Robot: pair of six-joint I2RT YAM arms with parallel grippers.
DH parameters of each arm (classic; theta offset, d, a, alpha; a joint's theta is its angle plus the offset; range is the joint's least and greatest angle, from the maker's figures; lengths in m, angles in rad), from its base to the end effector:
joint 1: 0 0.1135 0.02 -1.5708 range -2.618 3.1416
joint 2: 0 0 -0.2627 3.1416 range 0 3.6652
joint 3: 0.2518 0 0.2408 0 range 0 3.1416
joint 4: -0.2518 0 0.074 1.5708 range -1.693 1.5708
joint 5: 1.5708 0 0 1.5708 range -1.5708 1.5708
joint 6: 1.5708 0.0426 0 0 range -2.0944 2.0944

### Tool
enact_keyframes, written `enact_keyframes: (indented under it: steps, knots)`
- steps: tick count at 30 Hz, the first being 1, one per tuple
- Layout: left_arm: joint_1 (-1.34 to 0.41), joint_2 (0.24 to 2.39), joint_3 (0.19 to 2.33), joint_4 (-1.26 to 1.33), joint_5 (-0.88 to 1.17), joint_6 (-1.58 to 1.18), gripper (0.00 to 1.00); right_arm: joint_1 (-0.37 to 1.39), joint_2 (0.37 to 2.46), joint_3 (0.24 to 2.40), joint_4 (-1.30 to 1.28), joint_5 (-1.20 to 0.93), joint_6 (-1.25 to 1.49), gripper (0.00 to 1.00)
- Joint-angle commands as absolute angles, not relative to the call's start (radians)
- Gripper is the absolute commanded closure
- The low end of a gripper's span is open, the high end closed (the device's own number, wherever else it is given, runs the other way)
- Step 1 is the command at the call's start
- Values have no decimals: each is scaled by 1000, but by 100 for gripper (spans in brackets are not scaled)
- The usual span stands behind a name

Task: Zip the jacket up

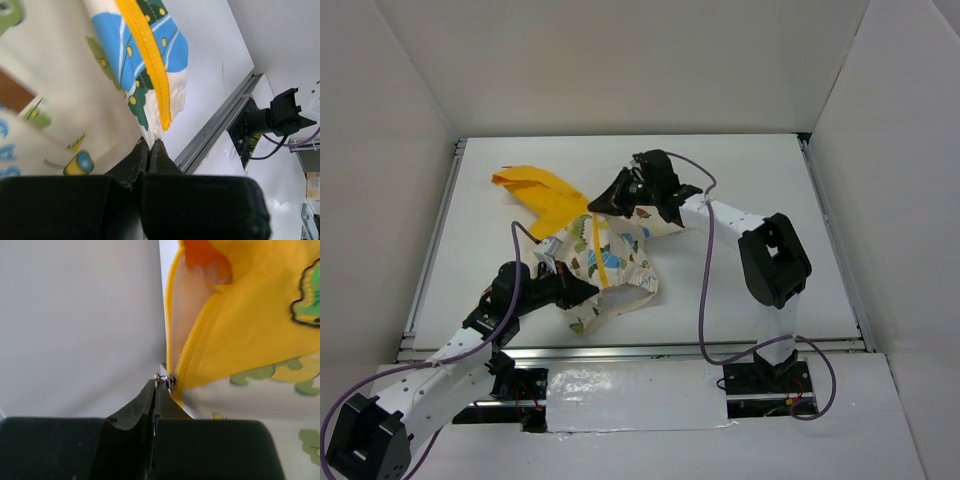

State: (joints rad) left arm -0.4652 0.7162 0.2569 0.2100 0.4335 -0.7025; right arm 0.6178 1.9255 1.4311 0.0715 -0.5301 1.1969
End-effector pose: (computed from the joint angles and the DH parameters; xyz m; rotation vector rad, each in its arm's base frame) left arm 0.1409 -0.0908 0.2086 0.1004 1.9705 -1.1906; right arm 0.3511 0.2759 0.2565 0.2733 2.3489 1.5758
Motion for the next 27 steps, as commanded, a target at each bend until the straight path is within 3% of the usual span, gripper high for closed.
enact_keyframes:
  steps: [1, 14, 22, 27]
  knots:
    - [-488, 710, 247, 187, 502, -678, 100, 516, 1905, 1469, 152, -428, 1216, 100]
    - [-508, 699, 235, 180, 500, -677, 100, 275, 1833, 1411, 204, -454, 1243, 100]
    - [-514, 640, 213, 118, 453, -673, 100, 80, 1893, 1667, 9, -425, 1152, 100]
    - [-515, 666, 215, 130, 430, -675, 100, 64, 1895, 1752, -74, -442, 1091, 100]
